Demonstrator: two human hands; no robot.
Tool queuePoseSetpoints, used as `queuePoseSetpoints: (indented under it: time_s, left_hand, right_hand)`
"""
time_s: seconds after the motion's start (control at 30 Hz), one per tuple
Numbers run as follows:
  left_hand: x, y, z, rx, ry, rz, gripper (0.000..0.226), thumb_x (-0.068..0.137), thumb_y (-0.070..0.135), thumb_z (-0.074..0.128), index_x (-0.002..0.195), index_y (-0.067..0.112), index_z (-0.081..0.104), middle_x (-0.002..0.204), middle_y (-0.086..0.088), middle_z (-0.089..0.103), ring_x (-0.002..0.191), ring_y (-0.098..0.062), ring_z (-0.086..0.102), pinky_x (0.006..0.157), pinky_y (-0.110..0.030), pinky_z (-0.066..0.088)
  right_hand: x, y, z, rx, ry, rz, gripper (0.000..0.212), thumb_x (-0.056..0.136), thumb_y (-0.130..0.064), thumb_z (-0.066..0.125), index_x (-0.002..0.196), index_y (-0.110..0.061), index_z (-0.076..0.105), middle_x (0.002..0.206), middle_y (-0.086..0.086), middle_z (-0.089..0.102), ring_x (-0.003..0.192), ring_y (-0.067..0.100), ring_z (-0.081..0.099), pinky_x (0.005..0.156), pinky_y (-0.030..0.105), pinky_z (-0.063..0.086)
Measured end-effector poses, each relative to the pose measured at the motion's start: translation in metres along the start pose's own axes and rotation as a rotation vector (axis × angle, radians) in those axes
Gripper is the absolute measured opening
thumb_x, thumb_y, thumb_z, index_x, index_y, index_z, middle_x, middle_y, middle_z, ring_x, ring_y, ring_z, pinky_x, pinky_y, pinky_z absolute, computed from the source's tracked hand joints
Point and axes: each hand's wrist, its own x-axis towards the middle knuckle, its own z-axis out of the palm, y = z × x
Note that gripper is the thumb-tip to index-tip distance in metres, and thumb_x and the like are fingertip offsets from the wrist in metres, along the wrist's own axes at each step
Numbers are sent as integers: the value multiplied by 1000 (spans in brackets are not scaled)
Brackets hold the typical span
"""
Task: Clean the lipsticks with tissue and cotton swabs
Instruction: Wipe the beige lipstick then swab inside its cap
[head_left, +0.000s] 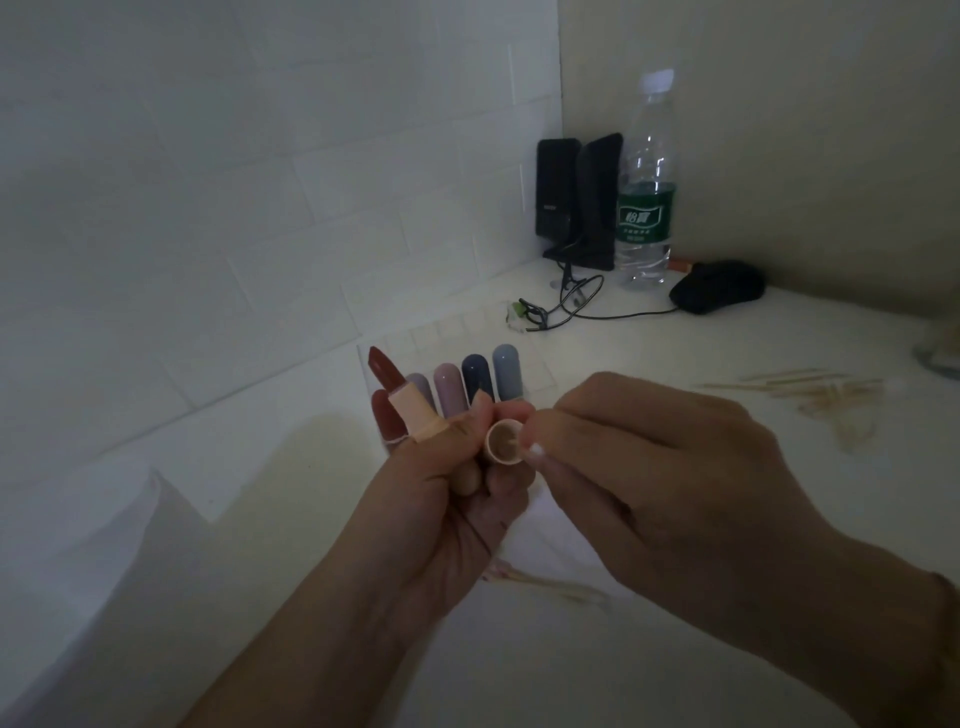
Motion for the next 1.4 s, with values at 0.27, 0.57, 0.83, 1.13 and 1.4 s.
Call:
queuePoseSetpoints:
  time_s: [0.27, 0.57, 0.83, 1.13, 1.4]
  left_hand:
    - [0, -2, 0, 10, -34, -2, 37, 92, 5, 46, 65, 1, 72, 59, -4, 63, 46, -8, 57, 43, -19, 50]
    - [-1, 0, 0, 72, -85, 12, 39, 88, 9, 49, 57, 2, 72, 58, -6, 62, 50, -10, 60, 53, -20, 55]
    - [0, 1, -3, 88, -86, 36, 48, 92, 7, 46, 51, 4, 70, 54, -7, 57, 43, -9, 55, 41, -19, 49]
    - [-1, 1, 1, 139, -112, 57, 35, 81, 11, 51, 52, 5, 71, 54, -7, 60, 44, -10, 58, 44, -18, 51]
    - [1, 2, -3, 205, -103, 70, 41, 86, 13, 49, 51, 8, 71, 54, -4, 60, 48, -7, 50, 48, -16, 43]
  right_hand:
    - [1, 2, -2, 46, 10, 54, 26, 95, -19, 50, 79, -11, 69, 73, 1, 57, 58, 12, 45, 63, 9, 31]
    - [1, 3, -5, 51, -9, 39, 22, 93, -17, 53, 79, -10, 69, 71, -1, 54, 58, 10, 40, 65, 2, 28]
    - [2, 2, -7, 109, -45, 33, 20, 92, -17, 54, 80, -12, 69, 73, -2, 56, 58, 10, 43, 61, 9, 30]
    - [1, 0, -7, 115, -65, 26, 20, 91, -16, 54, 81, -11, 70, 74, 0, 58, 59, 10, 44, 64, 7, 29]
    - [1, 1, -4, -69, -61, -60, 11, 90, -6, 57, 82, -7, 65, 71, 4, 52, 59, 13, 30, 62, 17, 25]
